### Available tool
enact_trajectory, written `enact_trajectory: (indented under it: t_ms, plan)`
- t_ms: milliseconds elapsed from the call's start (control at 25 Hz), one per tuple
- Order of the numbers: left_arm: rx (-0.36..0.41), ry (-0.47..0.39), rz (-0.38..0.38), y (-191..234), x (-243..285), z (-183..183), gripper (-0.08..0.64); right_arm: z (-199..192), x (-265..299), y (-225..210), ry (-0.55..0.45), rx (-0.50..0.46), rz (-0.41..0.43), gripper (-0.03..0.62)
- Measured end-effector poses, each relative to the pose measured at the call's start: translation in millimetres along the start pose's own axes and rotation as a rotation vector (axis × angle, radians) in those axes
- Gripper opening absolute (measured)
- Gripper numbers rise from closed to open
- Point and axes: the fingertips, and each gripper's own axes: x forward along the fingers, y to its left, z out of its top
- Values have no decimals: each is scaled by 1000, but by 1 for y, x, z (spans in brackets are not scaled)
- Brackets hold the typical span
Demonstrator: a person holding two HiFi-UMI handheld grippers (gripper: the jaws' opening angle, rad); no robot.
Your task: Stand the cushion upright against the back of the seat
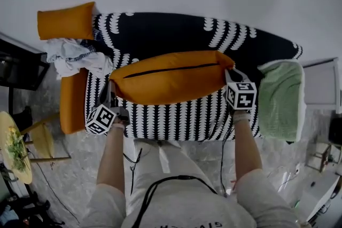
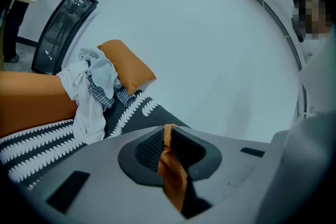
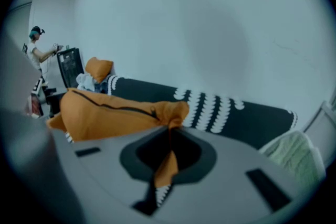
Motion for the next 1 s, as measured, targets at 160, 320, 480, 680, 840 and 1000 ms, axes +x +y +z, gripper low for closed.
enact_trajectory:
  t_ms: [160,320,480,680,840,1000]
  plan:
    - [-76,-29,-78,-12,14,9,67,-3,4,0,10,51,17,26]
    - [-96,-19,-124,-19,26,14,66,-2,11,1,26,62,15,26]
    - [-117,-21,-137,-21,39,20,64,7,19,-1,20,98,17,26]
    - [-166,-8,-173,-27,59,26,64,17,28,-2,27,119,18,26]
    - [-192,-2,-183,-26,75,31,64,24,37,-5,25,140,15,25]
    - [-198,6,-183,-25,89,35,64,29,45,-5,32,151,16,25]
